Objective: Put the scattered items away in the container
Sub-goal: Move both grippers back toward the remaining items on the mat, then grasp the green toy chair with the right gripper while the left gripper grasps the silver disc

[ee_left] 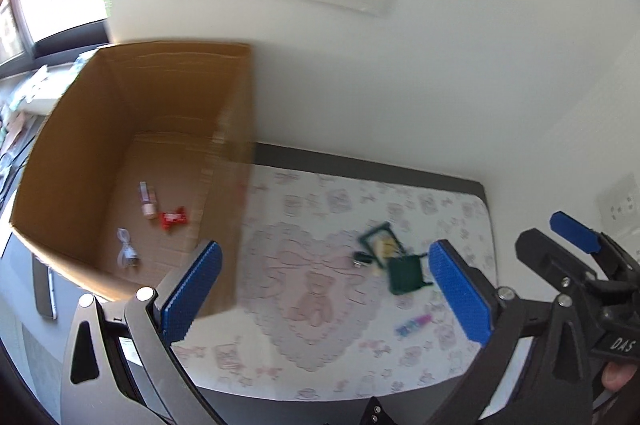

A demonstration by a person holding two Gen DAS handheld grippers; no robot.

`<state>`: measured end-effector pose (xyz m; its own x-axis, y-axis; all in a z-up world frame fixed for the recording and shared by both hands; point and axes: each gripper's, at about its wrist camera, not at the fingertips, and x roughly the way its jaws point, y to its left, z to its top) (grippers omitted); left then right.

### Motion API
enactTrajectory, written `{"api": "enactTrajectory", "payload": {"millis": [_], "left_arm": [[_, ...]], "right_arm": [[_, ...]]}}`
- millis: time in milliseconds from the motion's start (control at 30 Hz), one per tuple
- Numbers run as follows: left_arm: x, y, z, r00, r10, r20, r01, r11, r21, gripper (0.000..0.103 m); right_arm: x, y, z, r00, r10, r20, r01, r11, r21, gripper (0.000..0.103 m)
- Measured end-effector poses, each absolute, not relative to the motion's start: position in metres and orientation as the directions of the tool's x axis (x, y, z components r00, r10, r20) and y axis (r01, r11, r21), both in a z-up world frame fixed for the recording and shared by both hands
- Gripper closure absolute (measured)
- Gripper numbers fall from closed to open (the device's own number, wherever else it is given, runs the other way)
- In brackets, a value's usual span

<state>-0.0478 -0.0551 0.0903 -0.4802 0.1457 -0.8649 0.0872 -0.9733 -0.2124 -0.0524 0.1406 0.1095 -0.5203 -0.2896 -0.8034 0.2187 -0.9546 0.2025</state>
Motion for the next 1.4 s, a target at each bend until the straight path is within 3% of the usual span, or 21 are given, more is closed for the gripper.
{"api": "enactTrajectory", "payload": {"millis": [667, 1000, 1133, 1267, 1400], "left_arm": [[-0.045, 0.037, 0.045, -0.344, 0.206, -0.916, -0.028, -0.978, -0.209, 0.0], [-0.043, 0.035, 0.03, -0.307, 0.163, -0.938, -0.016, -0.986, -0.166, 0.0], [-0.045, 0.037, 0.02, -0.285, 0.162, -0.945, -0.029, -0.987, -0.161, 0.008], [-0.048, 0.042, 0.002, -0.25, 0.167, -0.954, -0.053, -0.986, -0.159, 0.009], [-0.052, 0.046, -0.016, -0.211, 0.176, -0.961, -0.07, -0.984, -0.165, 0.021]], "right_arm": [[-0.011, 0.244, 0.071, -0.494, -0.227, -0.84, 0.045, -0.971, 0.235, 0.0], [-0.008, 0.249, 0.042, -0.432, -0.22, -0.874, 0.038, -0.973, 0.226, 0.008], [-0.01, 0.243, 0.028, -0.398, -0.211, -0.893, 0.045, -0.976, 0.211, 0.012], [-0.013, 0.238, 0.015, -0.371, -0.211, -0.904, 0.048, -0.977, 0.208, 0.014], [-0.017, 0.235, -0.001, -0.337, -0.197, -0.92, 0.049, -0.98, 0.192, 0.02]]}}
